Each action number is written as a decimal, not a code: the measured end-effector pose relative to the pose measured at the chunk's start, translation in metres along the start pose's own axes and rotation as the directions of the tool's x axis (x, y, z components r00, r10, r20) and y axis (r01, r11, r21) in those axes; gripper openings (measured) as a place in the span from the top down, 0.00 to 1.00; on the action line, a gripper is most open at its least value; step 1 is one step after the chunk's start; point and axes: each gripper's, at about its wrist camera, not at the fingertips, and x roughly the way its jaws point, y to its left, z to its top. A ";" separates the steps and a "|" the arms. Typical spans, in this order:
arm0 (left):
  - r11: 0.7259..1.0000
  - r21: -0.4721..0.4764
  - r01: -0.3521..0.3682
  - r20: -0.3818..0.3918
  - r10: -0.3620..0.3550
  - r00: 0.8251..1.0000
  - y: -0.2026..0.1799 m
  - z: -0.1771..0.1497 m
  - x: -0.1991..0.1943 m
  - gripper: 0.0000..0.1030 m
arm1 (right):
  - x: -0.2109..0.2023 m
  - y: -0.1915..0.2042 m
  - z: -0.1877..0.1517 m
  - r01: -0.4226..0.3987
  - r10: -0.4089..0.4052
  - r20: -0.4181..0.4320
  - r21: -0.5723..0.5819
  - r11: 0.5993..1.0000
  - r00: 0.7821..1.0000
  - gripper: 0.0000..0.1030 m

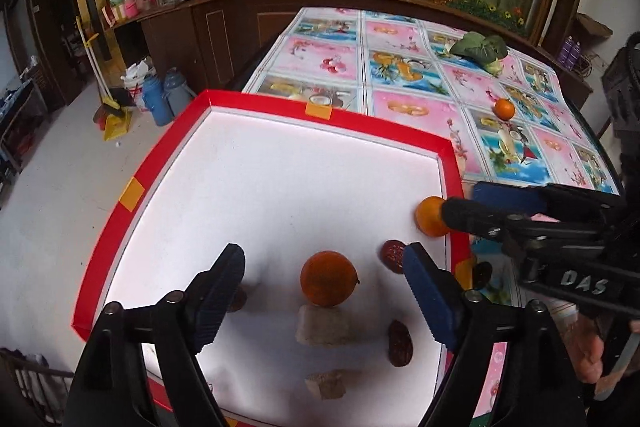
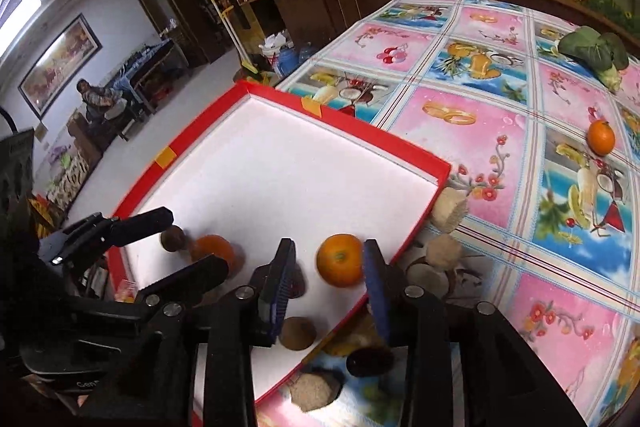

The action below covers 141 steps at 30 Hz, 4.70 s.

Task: Organize fruits
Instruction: 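Move both open tools back over the remaining items on the tablecloth, then grasp a pale cube piece with the left tool while the right tool grasps a red date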

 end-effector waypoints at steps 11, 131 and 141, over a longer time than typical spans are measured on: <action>0.999 0.038 0.031 0.032 -0.032 0.999 -0.034 0.002 -0.020 0.21 | -0.038 -0.081 -0.008 0.057 -0.068 0.076 0.132 0.990 0.995 0.44; 0.967 0.256 0.015 -0.253 0.052 0.966 -0.113 -0.023 0.015 0.58 | -0.050 -0.107 -0.062 0.028 -0.033 0.045 0.115 0.993 0.998 0.77; 0.953 0.298 -0.044 -0.222 0.115 0.968 -0.126 -0.026 0.020 0.77 | -0.051 -0.105 -0.064 0.034 -0.040 0.049 0.107 0.994 0.998 0.77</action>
